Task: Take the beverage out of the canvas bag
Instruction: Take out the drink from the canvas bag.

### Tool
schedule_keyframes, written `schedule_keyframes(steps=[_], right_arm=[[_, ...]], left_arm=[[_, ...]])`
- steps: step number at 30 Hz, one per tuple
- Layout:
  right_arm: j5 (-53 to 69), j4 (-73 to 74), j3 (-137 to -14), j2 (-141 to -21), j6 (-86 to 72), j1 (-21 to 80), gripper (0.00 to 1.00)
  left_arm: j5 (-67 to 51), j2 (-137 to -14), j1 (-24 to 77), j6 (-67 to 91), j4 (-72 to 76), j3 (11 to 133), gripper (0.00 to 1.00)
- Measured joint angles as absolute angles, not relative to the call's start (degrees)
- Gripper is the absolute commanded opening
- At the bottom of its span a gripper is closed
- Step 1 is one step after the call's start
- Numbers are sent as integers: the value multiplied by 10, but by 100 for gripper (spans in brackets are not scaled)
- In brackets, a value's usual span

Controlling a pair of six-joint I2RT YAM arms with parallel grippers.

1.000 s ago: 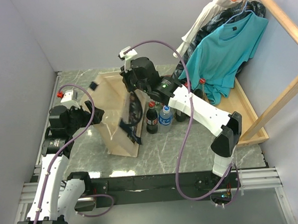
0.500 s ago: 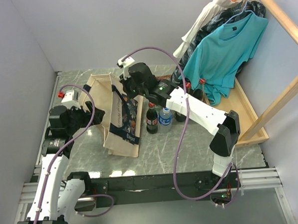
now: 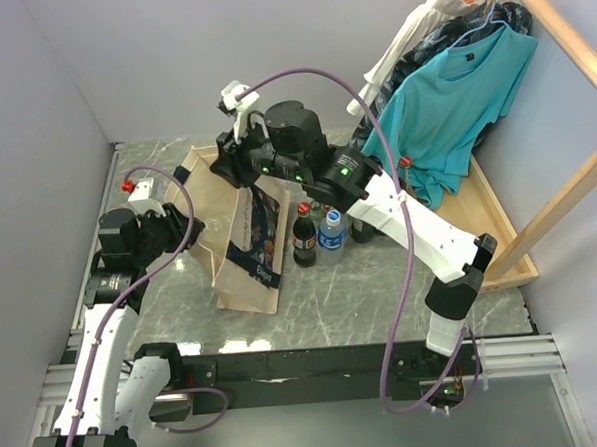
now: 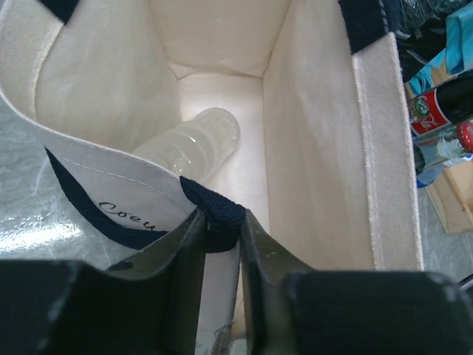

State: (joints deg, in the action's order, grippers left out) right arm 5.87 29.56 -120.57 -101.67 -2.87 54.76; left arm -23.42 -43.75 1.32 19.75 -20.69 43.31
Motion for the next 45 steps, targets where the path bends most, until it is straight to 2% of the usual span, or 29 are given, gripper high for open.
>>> schedule_keyframes(steps=[1,2,3,5,14,23,25,27,30,34,37,38,40,43,45], right_arm=[[64,298,-1218,-1021,-27,550,38],[70,304,-1235,-1032,-27,553,38],[72,305,-1242,-1039,-27,555,39],[79,314,-1253,-1061,-25,556,40],[112,379,-1279,-1202,-23,555,41],[95,368,-1150,-1183,-37,545,42],[94,357,-1120,-1171,-43,544,47],[91,343,-1078,-1152,-51,543,57],[78,335,-1045,-1134,-54,543,61],[58,347,-1084,-1141,-42,540,68],[38,347,-1139,-1146,-31,535,69],[34,347,-1152,-1146,-29,533,70],[25,342,-1172,-1146,-26,527,74],[19,338,-1187,-1145,-24,513,75],[19,344,-1194,-1145,-24,503,75]], left_arm=[[-237,-438,13,197,-206,433,20],[-240,-437,13,194,-206,433,11],[-243,-436,13,192,-205,433,6],[-250,-433,13,189,-204,433,1],[-295,-409,27,180,-208,433,1],[-344,-413,55,172,-195,430,1],[-354,-416,62,172,-191,430,1],[-356,-416,67,172,-191,430,1],[-345,-415,72,172,-191,430,1],[-327,-414,75,173,-192,430,1],[-315,-414,76,175,-192,430,7],[-311,-414,76,175,-192,430,15],[-302,-414,76,178,-192,430,21],[-290,-412,76,179,-193,430,46],[-282,-411,76,180,-196,430,55]])
